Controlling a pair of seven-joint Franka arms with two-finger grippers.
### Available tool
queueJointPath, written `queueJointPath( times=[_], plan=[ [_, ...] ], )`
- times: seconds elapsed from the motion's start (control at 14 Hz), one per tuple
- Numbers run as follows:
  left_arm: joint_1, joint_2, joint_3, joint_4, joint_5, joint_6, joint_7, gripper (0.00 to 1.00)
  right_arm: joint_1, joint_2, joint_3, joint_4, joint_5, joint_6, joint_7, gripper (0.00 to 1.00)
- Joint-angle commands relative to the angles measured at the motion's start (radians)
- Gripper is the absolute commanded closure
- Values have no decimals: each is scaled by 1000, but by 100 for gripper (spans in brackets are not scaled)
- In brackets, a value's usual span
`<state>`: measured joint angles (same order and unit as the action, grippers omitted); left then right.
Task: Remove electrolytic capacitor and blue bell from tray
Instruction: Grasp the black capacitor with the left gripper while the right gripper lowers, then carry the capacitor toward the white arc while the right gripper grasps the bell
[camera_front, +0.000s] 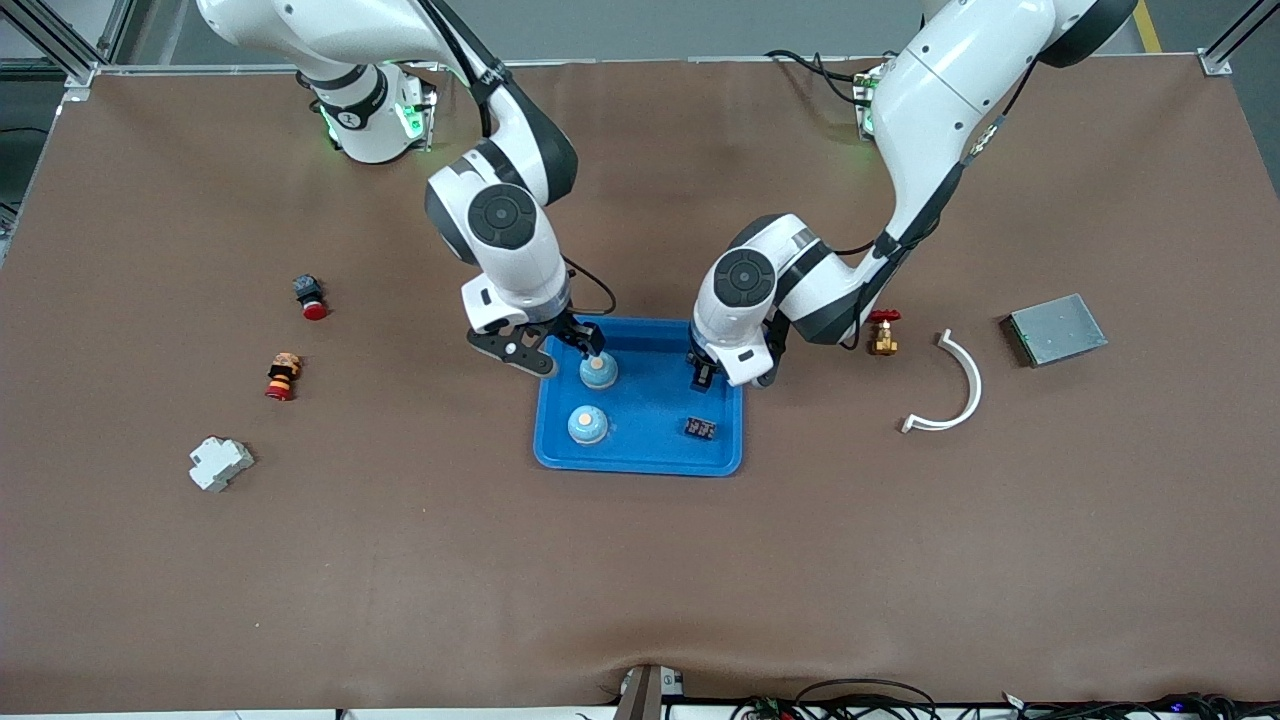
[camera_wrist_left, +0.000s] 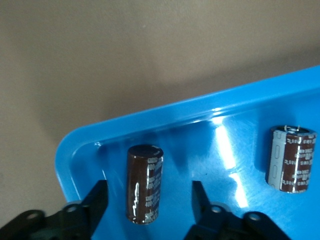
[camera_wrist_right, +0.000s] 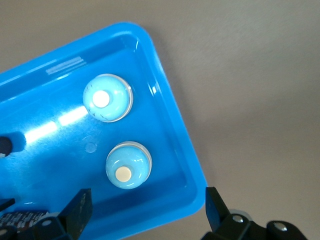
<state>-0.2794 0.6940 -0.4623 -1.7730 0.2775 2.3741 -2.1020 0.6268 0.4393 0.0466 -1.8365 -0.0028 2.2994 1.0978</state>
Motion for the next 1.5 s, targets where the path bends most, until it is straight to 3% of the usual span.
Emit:
queueJointPath(
  times=[0.0, 0.29, 0.36, 0.5, 0.64, 0.86, 1.07, 1.43],
  plan=[
    [-7, 25, 7, 21, 38, 17, -23, 33, 22, 62, -8, 29, -20, 26, 55, 0],
    [-7, 42, 7, 21, 40, 48, -36, 43, 45, 142, -11, 92, -63, 29, 111, 0],
    [-9, 44, 8, 21, 46, 54, -36, 50, 45, 165, -11, 114, -63, 29, 117, 0],
    [-11, 51, 8, 21, 61, 56, -36, 70, 62, 197, -13, 131, -65, 34, 117, 0],
    [-6, 44, 8, 20, 86, 51, -32, 100, 62, 208, -13, 131, -63, 63, 120, 0],
    [8, 0, 8, 24, 103, 21, -23, 100, 63, 229, -13, 138, -63, 75, 128, 0],
    [28, -80, 5, 78, 101, -166, 74, 100, 67, 242, -13, 144, -63, 78, 128, 0],
    [205, -195, -30, 35, 77, -372, 351, 100, 71, 279, -13, 178, -65, 78, 129, 0]
  ],
)
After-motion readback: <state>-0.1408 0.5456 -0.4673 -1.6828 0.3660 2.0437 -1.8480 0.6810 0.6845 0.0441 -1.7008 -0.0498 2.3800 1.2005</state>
